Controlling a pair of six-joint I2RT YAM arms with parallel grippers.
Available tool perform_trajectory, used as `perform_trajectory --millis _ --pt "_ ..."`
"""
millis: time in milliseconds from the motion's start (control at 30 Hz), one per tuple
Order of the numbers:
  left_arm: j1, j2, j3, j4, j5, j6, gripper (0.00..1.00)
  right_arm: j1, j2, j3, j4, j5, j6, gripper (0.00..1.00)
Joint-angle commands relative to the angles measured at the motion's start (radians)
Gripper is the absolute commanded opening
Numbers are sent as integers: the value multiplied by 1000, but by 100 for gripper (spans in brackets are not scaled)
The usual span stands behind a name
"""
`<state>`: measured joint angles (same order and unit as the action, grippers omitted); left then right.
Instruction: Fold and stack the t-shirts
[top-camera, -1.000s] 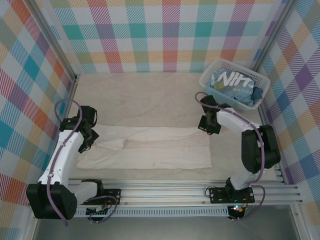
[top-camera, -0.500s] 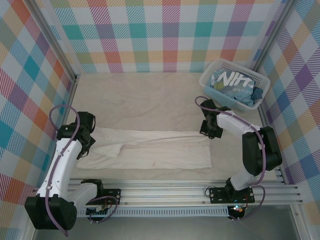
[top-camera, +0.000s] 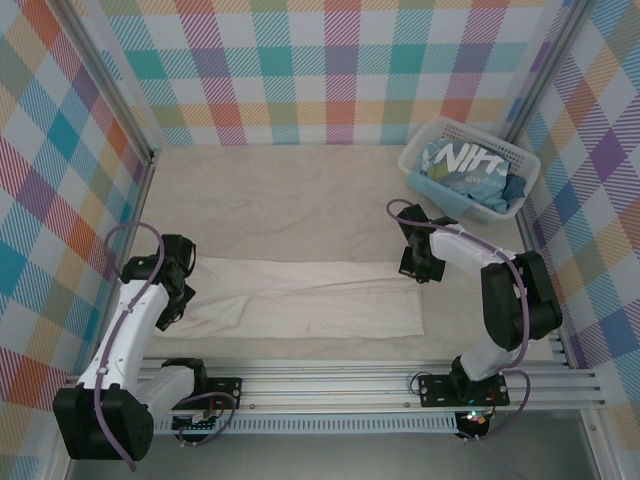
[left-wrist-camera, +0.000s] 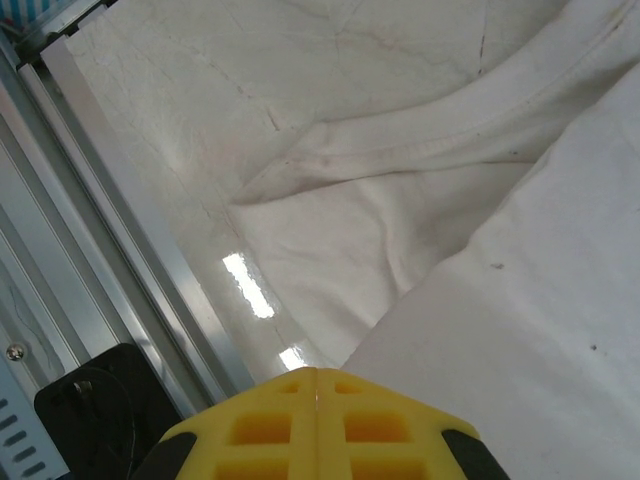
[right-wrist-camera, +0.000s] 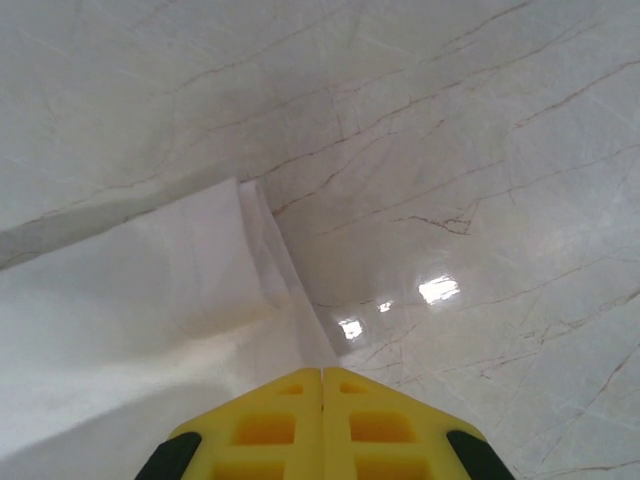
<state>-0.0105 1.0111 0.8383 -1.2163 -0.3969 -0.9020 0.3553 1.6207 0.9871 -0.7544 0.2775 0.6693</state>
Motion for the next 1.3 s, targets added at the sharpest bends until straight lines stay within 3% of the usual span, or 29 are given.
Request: perform_trajectory --millis 0,700,1033,1067,1100,1167,1200,1267 --pt "7 -20 -26 -8 6 -34 0 7 15 -10 -29 31 24 0" --pt "-25 -146 -36 -167 14 -235 0 9 61 19 -59 57 59 0" --pt "-67 -154 -106 -141 99 -283 0 19 64 25 -74 65 79 0" --pt "-69 -153 -102 -141 102 -280 0 19 60 25 -84 74 85 5" --pt "-68 -152 -96 -137 107 -273 4 19 54 26 -91 83 92 13" --pt "-70 -152 -68 -134 109 -248 24 20 27 25 -113 108 107 34" --pt "-72 -149 -45 -139 108 -239 31 20 13 29 -128 118 115 40" --pt "-71 -131 18 -145 96 -210 41 23 -34 42 -162 136 126 42"
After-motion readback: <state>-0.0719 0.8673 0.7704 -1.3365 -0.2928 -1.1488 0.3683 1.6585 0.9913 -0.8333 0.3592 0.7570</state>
